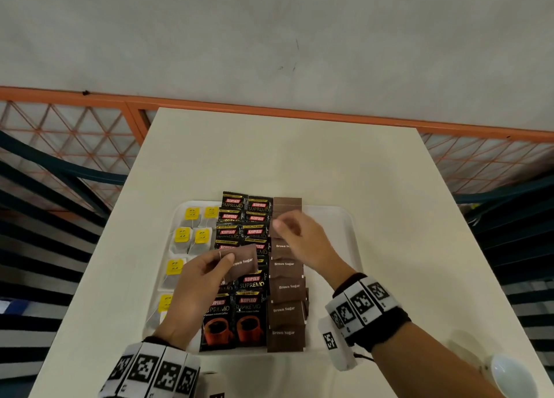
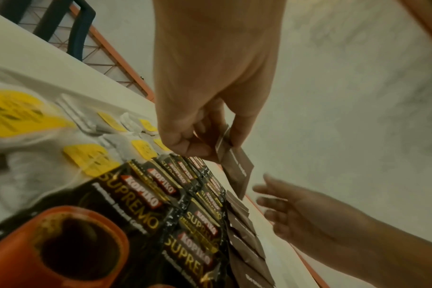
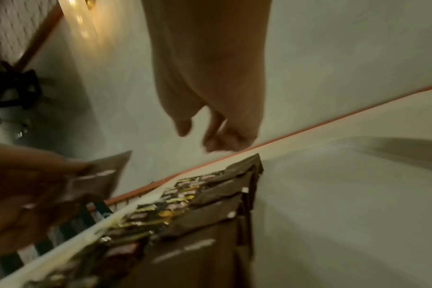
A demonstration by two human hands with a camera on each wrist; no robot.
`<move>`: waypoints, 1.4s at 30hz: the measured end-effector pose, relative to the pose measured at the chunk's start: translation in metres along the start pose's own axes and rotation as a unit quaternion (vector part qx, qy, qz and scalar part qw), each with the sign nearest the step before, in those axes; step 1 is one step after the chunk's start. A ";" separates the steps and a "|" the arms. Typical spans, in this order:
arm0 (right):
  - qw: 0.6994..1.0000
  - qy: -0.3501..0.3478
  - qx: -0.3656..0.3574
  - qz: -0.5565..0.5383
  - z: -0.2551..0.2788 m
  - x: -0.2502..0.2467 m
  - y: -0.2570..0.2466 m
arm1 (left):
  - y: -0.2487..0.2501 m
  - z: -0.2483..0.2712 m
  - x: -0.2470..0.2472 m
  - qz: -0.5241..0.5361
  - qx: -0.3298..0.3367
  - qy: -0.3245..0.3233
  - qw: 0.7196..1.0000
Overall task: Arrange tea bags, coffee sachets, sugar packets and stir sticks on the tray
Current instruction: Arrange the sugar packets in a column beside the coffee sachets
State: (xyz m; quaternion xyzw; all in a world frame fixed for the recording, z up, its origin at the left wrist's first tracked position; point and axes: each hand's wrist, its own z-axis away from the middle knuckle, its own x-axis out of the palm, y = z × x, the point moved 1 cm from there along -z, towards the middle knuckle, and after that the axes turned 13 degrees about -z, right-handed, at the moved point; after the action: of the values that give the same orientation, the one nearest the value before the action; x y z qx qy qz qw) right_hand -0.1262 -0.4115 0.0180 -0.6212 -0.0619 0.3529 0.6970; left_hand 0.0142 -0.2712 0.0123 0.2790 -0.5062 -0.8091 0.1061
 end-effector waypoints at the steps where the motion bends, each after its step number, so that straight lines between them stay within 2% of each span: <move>1: 0.997 -0.078 0.003 -0.026 0.006 0.005 -0.006 | 0.002 -0.002 0.001 -0.004 0.007 -0.002 1.000; 2: 0.990 -0.133 0.002 -0.049 0.010 0.009 -0.011 | 0.003 -0.003 0.003 -0.002 0.015 -0.005 1.000; 3: 0.985 -0.159 -0.004 -0.063 0.012 0.012 -0.012 | 0.005 -0.004 0.004 0.003 0.019 -0.007 1.000; 5: 0.984 -0.157 -0.010 -0.080 0.010 0.012 -0.011 | 0.007 -0.004 0.006 0.010 0.025 -0.009 1.000; 9: 0.988 -0.088 0.023 -0.129 -0.008 -0.003 -0.009 | 0.001 0.004 0.000 0.014 0.031 -0.004 0.999; 13: 0.992 0.028 0.058 -0.109 -0.034 -0.024 0.003 | -0.016 0.018 -0.027 0.057 0.006 0.003 0.998; 15: 0.992 0.061 0.075 -0.086 -0.046 -0.030 0.011 | -0.028 0.029 -0.045 0.043 0.005 0.021 0.999; 19: 0.992 0.074 0.092 -0.041 -0.059 -0.030 0.025 | -0.059 0.046 -0.079 -0.008 0.003 0.052 0.999; 24: 0.993 0.097 0.060 -0.004 -0.061 -0.025 0.026 | -0.082 0.071 -0.096 -0.028 -0.025 0.090 0.995; 30: 0.989 0.139 0.053 -0.024 -0.058 -0.024 0.028 | -0.099 0.088 -0.093 -0.060 -0.047 0.079 0.994; 36: 0.987 0.157 0.026 -0.003 -0.028 -0.034 0.011 | -0.099 0.099 -0.085 -0.051 -0.078 0.051 0.994; 39: 0.989 0.145 0.007 -0.003 0.010 -0.042 0.004 | -0.078 0.117 -0.072 -0.082 -0.029 0.052 0.995; 42: 0.992 0.124 -0.012 0.014 0.064 -0.050 0.009 | -0.064 0.132 -0.050 -0.080 -0.011 0.014 0.997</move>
State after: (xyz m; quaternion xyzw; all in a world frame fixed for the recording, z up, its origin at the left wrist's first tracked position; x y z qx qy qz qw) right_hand -0.2004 -0.3869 0.0419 -0.6688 0.0293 0.2824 0.6870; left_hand -0.0113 -0.1182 0.0172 0.3284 -0.4719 -0.8166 0.0515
